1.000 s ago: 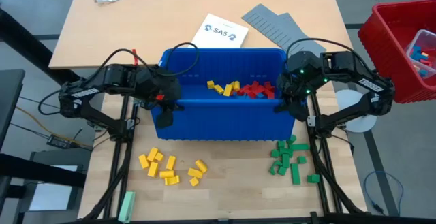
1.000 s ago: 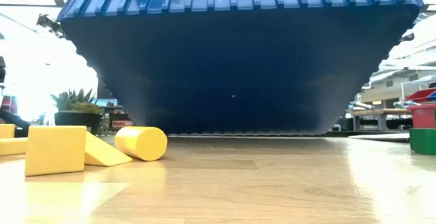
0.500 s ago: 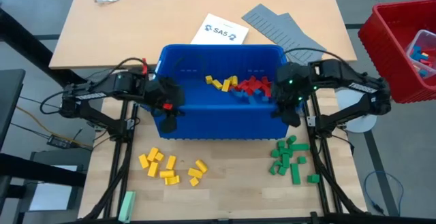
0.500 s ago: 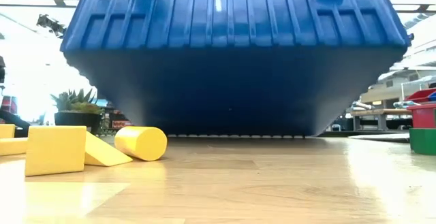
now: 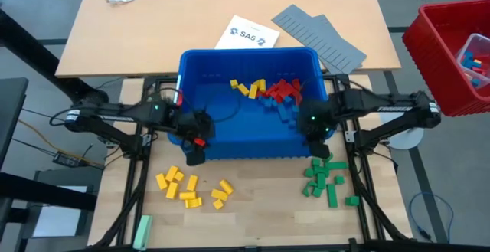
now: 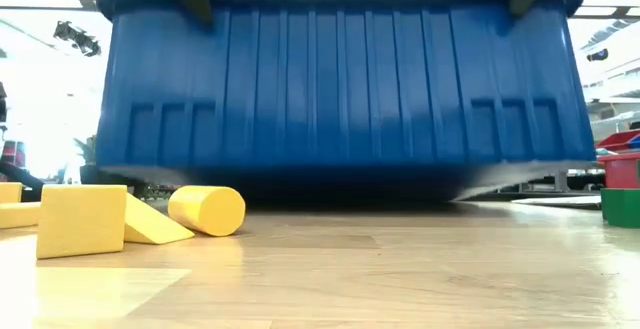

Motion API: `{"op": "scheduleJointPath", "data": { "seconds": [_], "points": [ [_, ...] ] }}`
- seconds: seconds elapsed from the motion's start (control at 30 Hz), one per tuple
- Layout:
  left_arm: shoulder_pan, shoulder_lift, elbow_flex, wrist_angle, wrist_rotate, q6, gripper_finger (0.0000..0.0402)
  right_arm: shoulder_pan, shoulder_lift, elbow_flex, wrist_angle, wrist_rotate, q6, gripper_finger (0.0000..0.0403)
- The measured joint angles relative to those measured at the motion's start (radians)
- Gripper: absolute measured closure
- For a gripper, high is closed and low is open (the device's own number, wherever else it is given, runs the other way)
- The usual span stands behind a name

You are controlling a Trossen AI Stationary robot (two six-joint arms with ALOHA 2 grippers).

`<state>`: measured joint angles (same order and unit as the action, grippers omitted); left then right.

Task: Sort blocks
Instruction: Adjust the blue bin

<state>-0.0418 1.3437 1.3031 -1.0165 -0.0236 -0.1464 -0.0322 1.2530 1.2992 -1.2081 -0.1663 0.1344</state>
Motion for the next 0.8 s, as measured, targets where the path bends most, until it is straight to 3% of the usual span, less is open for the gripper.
{"op": "scheduleJointPath", "data": {
  "seconds": [0.43,0.6,0.8],
  "points": [
    [-0.057,0.003,-0.154,0.157,-0.013,-0.024,0.0311,0.145,0.0,-0.164,0.138,0.136,0.088,0.0322],
    [-0.079,0.007,-0.169,0.187,-0.014,-0.041,0.028,0.182,0.007,-0.185,0.166,0.142,0.166,0.0272],
    [-0.077,0.01,-0.152,0.262,-0.02,-0.06,0.0212,0.179,0.009,-0.161,0.181,0.175,0.187,0.0204]
  ]
}}
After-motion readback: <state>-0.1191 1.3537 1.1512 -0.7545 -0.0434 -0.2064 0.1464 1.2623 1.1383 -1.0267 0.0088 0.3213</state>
